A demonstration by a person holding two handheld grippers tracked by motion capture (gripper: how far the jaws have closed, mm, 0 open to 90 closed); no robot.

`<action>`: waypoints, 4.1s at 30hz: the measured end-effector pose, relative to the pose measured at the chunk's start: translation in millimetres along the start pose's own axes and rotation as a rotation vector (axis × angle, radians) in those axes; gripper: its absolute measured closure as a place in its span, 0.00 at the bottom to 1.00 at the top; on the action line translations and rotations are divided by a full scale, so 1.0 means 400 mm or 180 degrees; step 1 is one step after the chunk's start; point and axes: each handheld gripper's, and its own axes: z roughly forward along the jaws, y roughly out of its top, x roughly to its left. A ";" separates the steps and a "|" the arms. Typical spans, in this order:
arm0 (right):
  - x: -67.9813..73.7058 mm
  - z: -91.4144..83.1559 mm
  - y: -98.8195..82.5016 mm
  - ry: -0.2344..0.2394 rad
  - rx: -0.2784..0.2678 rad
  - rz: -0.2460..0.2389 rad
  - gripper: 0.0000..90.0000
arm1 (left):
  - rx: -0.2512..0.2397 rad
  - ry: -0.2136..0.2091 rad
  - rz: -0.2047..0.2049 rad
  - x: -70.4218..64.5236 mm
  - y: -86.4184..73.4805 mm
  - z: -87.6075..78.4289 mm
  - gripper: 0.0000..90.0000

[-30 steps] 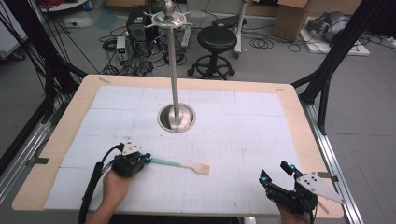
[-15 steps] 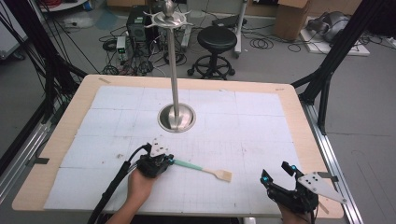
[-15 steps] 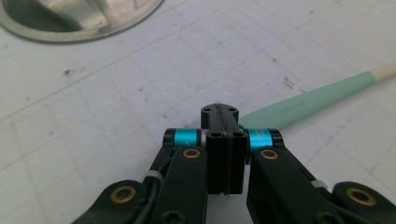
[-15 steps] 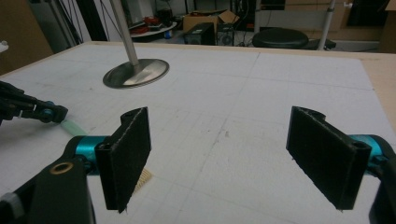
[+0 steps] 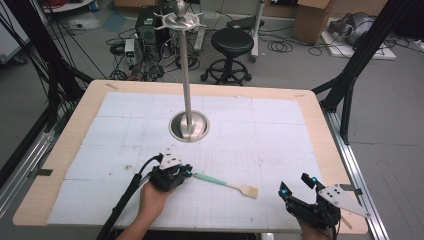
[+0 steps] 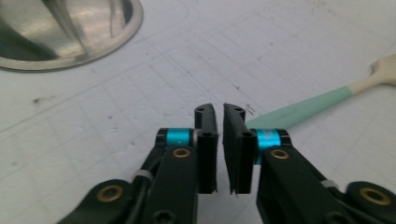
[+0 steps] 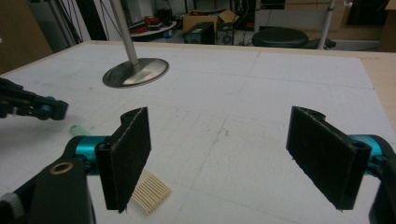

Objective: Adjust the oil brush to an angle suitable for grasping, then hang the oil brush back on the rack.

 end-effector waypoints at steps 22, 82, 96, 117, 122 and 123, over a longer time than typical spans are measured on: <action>0.034 0.032 0.023 0.0148 -0.0186 -0.0085 0.16 | -0.1173 -0.0075 -0.0126 0.183 -0.114 -0.338 0.22; 0.159 0.349 -0.021 0.1492 0.1697 -0.1269 0.58 | -0.1213 -0.0355 -0.0419 0.204 -0.145 -0.328 0.24; 0.143 0.368 -0.014 0.1589 0.1842 -0.1265 0.87 | -0.1162 -0.0409 -0.0407 0.191 -0.142 -0.320 0.27; 0.144 0.352 -0.017 0.1593 0.1804 -0.0890 0.92 | -0.1174 -0.0450 -0.0432 0.195 -0.144 -0.327 0.33; 0.137 0.341 -0.012 0.1599 0.1743 -0.0804 0.92 | -0.1174 -0.0448 -0.0447 0.196 -0.145 -0.327 0.33; 0.137 0.341 -0.012 0.1590 0.1732 -0.0811 0.92 | -0.1168 -0.0450 -0.0446 0.195 -0.144 -0.327 0.33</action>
